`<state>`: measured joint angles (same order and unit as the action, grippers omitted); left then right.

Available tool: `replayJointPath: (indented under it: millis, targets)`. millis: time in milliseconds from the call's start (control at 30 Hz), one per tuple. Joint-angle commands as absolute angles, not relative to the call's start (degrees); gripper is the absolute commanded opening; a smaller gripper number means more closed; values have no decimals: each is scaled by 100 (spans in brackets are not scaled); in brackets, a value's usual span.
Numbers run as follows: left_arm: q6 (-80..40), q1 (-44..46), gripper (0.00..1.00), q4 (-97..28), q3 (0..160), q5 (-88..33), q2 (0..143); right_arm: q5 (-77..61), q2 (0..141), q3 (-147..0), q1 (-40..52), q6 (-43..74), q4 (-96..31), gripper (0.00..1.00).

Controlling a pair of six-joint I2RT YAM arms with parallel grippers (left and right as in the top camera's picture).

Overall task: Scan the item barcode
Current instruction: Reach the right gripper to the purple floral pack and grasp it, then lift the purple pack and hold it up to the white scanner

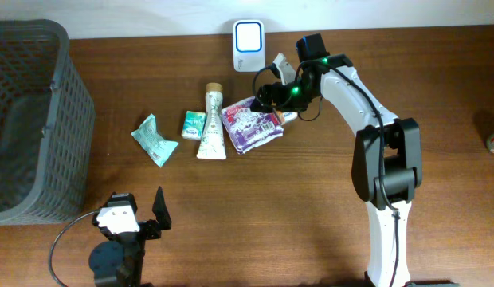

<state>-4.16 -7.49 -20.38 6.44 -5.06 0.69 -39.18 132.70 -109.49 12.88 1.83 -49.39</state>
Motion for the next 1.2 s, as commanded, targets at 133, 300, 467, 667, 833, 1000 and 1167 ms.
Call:
replayJointPath:
  millis: [133,300,467,667,833,1000,1167]
  targets:
    - [-469,-768,99,-2071,633,-467,40,-4158,13454,-10866,1280,244,-4925,90]
    - [-469,-768,99,-2071,633,-467,40,-4158,13659,-10650,1286,242,-4923,86]
    - [-469,-768,99,-2071,633,-467,40,-4204,13629,-10619,1284,242,-5205,46]
    - [-469,-768,99,-2071,633,-467,40,-4045,13323,-10779,1284,239,-5695,27]
    - [-471,-768,99,-2071,633,-467,40,-2869,12709,-10910,1284,298,-6250,20]
    - [-469,-768,99,-2071,633,-467,40,-1273,11935,-10910,1284,764,-7008,20]
    - [-469,-768,99,-2071,633,-467,40,1446,11467,-10908,1284,2119,-7953,20]
